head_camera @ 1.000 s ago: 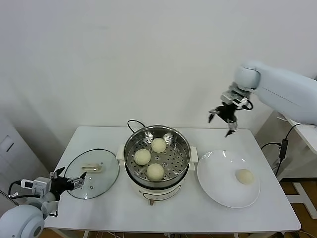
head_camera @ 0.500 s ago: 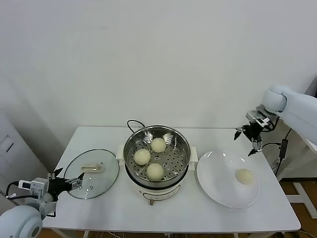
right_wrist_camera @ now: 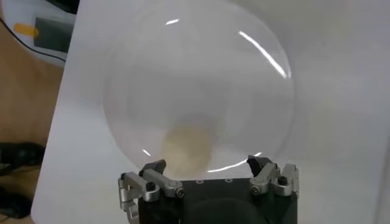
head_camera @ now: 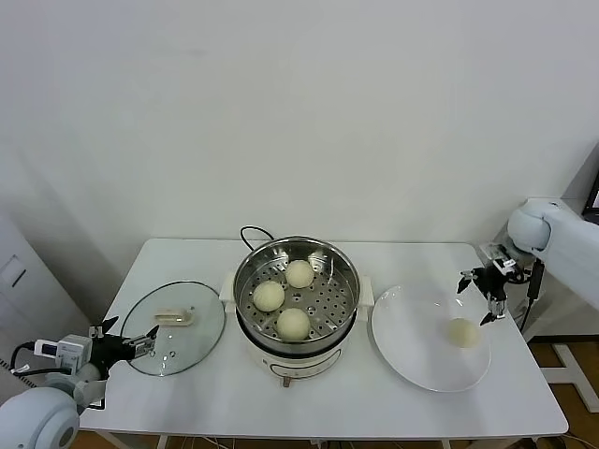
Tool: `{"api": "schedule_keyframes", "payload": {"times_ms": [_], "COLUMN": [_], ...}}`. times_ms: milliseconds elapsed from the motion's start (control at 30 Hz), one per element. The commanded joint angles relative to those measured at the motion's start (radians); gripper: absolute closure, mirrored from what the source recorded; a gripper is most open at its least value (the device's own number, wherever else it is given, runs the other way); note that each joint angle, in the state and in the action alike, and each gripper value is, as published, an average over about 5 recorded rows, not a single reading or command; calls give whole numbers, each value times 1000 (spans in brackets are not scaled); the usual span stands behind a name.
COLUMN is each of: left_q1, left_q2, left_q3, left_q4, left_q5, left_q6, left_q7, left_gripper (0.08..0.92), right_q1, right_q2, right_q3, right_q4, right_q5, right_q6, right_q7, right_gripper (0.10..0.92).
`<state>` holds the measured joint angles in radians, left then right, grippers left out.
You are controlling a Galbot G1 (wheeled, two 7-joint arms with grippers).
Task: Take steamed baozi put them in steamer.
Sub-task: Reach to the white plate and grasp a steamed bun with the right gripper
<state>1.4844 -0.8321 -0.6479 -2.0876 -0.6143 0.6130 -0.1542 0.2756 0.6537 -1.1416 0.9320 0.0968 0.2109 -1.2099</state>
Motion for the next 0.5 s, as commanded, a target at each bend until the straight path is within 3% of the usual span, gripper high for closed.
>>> {"api": "schedule_keyframes", "payload": {"times_ms": [33, 500], "left_q1": [-2, -11], "left_q2": [0, -1], "left_q3": [2, 9], "left_q4": [-3, -7], "left_q5": [0, 0], "left_q6": [2, 6], "left_q7": [-1, -1], "left_gripper": [177, 177], "right_q1": [-138, -212], "right_q2": [-4, 33], "right_q3": [105, 179], "right_q4": [-26, -77], "right_q5": [-41, -103], "right_q6": [-4, -2], "right_q7": [50, 72], "right_gripper": [203, 203]}}
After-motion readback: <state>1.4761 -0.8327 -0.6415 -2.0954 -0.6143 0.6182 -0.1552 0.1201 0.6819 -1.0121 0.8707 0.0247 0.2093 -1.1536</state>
